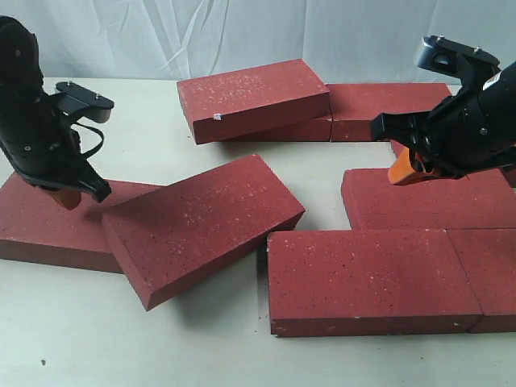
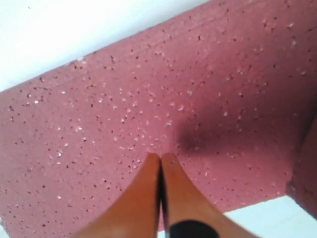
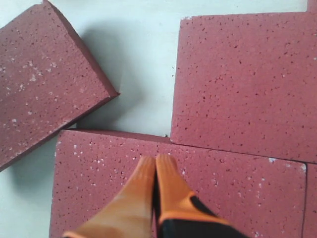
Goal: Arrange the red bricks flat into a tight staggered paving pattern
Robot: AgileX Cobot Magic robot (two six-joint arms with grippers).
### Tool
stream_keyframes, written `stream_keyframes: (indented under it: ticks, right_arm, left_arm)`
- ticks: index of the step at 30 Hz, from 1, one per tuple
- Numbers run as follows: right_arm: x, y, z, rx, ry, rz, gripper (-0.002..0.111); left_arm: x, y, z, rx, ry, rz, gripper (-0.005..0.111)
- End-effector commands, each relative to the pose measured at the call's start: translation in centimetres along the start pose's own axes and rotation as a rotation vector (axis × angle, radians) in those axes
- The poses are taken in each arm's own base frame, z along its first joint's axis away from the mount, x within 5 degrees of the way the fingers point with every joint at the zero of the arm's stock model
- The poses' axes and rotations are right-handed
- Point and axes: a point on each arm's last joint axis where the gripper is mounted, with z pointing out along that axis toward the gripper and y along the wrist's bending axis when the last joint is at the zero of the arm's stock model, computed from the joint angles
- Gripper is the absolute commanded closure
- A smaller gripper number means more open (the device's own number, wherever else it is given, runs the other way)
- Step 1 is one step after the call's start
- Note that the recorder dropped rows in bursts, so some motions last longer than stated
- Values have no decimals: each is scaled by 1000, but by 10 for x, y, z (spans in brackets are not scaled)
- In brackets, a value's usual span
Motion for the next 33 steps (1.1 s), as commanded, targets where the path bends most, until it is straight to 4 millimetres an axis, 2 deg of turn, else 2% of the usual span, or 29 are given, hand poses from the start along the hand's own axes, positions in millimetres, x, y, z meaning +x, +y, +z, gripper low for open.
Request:
stream_keyframes:
  ticks: [1,8,20,23,28,33]
  right_arm:
    - [0,-2,-3,8,-17,-8,109]
    - [0,-2,-3,8,-17,-8,109]
    - [0,-2,-3,8,-17,-8,109]
    - [0,-1,-3,3,-17,-4,109]
    - [0,-1,-3,2,-17,-3,109]
    - [0,-1,-3,2,-17,-3,109]
  left_arm:
    - [1,-5,-20,34,-86,-4,107]
    - [10,-16,-37,122,-73,109,107]
    - [21,-41,-36,400,-58,386,107]
    - [21,-43,-33,411,-90,413,107]
    - [9,-43,-33,391,-217,350,107]
    - [-2,-38,-33,309,-321,311,107]
